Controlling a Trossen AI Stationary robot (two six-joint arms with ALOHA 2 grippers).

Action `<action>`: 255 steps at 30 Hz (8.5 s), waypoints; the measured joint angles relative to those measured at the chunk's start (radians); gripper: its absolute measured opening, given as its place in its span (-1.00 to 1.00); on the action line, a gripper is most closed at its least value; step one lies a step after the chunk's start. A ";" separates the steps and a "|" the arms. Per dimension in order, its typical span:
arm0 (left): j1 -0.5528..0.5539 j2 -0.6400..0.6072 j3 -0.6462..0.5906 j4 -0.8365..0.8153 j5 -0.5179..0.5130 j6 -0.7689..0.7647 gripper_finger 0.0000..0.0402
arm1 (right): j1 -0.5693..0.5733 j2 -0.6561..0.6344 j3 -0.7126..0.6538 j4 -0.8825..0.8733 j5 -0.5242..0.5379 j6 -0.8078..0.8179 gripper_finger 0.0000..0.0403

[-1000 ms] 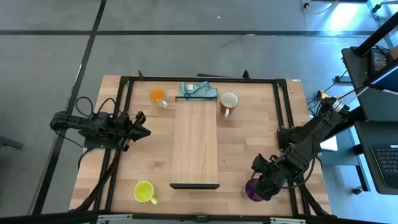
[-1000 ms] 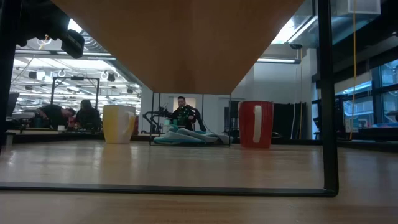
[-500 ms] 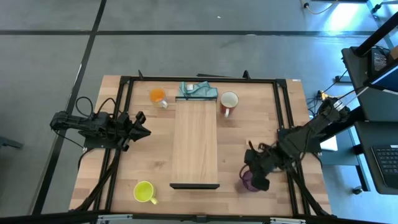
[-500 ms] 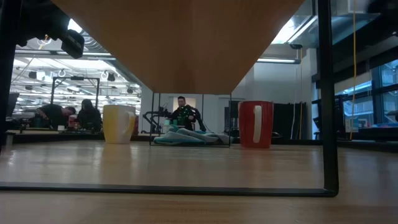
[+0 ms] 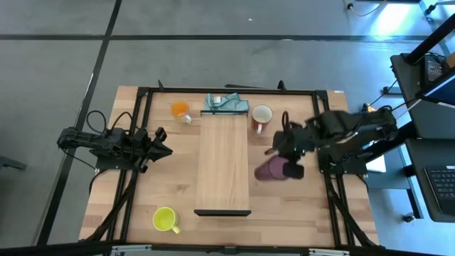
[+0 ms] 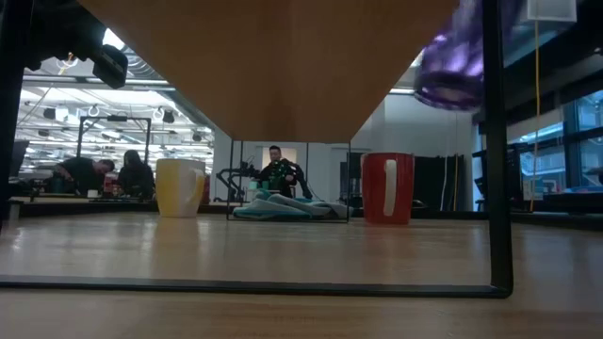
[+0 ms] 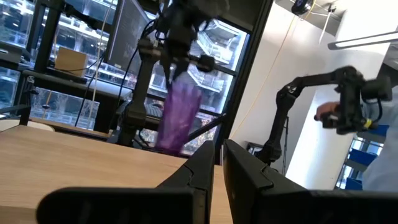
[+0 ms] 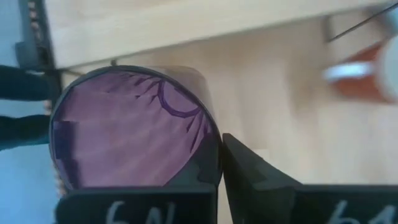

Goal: Stack small to large cups/mugs on shelf
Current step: Put the violet cup on the shelf, then put the brown cup on the shelf

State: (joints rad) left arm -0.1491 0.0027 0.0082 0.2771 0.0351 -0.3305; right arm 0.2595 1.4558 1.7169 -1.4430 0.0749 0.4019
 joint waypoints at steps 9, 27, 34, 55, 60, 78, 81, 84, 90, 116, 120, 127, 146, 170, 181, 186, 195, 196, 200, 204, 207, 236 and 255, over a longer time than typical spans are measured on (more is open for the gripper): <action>0.000 0.000 0.000 0.000 0.000 0.000 -0.85 | -0.209 0.185 0.361 -0.100 0.091 -0.180 -0.96; 0.000 0.000 0.000 0.000 0.000 0.000 -0.85 | -0.416 0.472 0.637 -0.058 -0.070 -0.334 -0.93; 0.000 0.000 0.000 0.000 0.000 0.000 -0.85 | -0.418 0.459 0.640 -0.004 -0.077 -0.301 -0.93; 0.000 0.000 0.000 0.177 -0.132 -0.078 -0.85 | -0.421 0.458 0.639 -0.015 -0.067 -0.163 -0.93; 0.001 0.001 0.000 0.428 -0.204 -0.318 -0.85 | -0.423 0.458 0.639 -0.017 -0.060 -0.140 -0.93; 0.001 0.000 0.002 0.736 -0.286 -0.145 -0.85 | -0.435 0.458 0.639 -0.022 -0.029 -0.151 -0.93; 0.001 0.000 0.013 0.734 -0.317 -0.076 -0.85 | -0.439 0.457 0.639 -0.017 -0.029 -0.163 -0.93; 0.000 0.012 0.066 0.704 -0.316 0.009 -0.85 | -0.439 0.457 0.639 -0.014 -0.029 -0.168 -0.93; 0.000 0.083 0.367 0.210 -0.313 0.073 -0.85 | -0.439 0.457 0.639 -0.014 -0.030 -0.168 -0.93; 0.326 0.940 1.004 -0.732 -0.112 0.185 -0.85 | -0.522 0.467 0.640 -0.024 -0.125 -0.036 -0.93; 0.436 1.033 1.005 -0.725 0.046 0.203 -0.85 | -0.522 0.467 0.640 -0.035 -0.124 -0.029 -0.93; 0.477 1.150 1.005 -0.683 0.129 0.218 -0.85 | -0.522 0.467 0.640 -0.012 -0.122 -0.028 -0.93; 0.476 1.304 1.006 -0.615 0.168 0.211 -0.85 | -0.530 0.468 0.638 -0.001 -0.119 -0.036 -0.92; 0.483 1.334 1.004 -0.624 0.141 0.210 -0.85 | -0.529 0.468 0.561 0.137 -0.174 -0.043 -0.85; 0.483 1.369 1.004 -0.629 0.158 0.213 -0.85 | -0.529 0.468 0.552 0.175 -0.176 -0.059 -0.84; 0.483 1.369 1.004 -0.624 0.158 0.235 -0.85 | -0.528 0.471 0.551 0.232 -0.179 -0.067 -0.74; 0.483 1.369 1.004 -0.636 0.149 0.234 -0.85 | -0.528 0.472 0.551 0.256 -0.177 -0.069 -0.58; 0.483 1.369 1.004 -0.641 0.148 0.234 -0.85 | -0.530 0.472 0.551 0.254 -0.177 -0.071 -0.57; 0.483 1.369 1.004 -0.680 0.121 0.236 -0.85 | -0.534 0.472 0.551 0.243 -0.176 -0.094 -0.56; 0.481 1.369 1.004 -0.714 0.109 0.235 -0.85 | -0.537 0.472 0.551 0.243 -0.174 -0.116 -0.56; 0.470 1.355 1.004 -0.713 0.110 0.230 -0.85 | -0.539 0.472 0.551 0.243 -0.174 -0.118 -0.56; 0.305 1.071 1.004 -1.003 -0.135 0.045 -0.85 | -0.541 0.418 0.560 0.226 -0.173 -0.175 -0.56; 0.059 0.871 0.941 -0.901 -0.234 -0.101 -0.85 | -0.724 0.248 0.587 -0.112 0.050 -0.091 -0.56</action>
State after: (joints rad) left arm -0.0897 0.8733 0.9494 -0.6239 -0.1993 -0.4314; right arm -0.4644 1.7039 2.3042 -1.5551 0.1246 0.3105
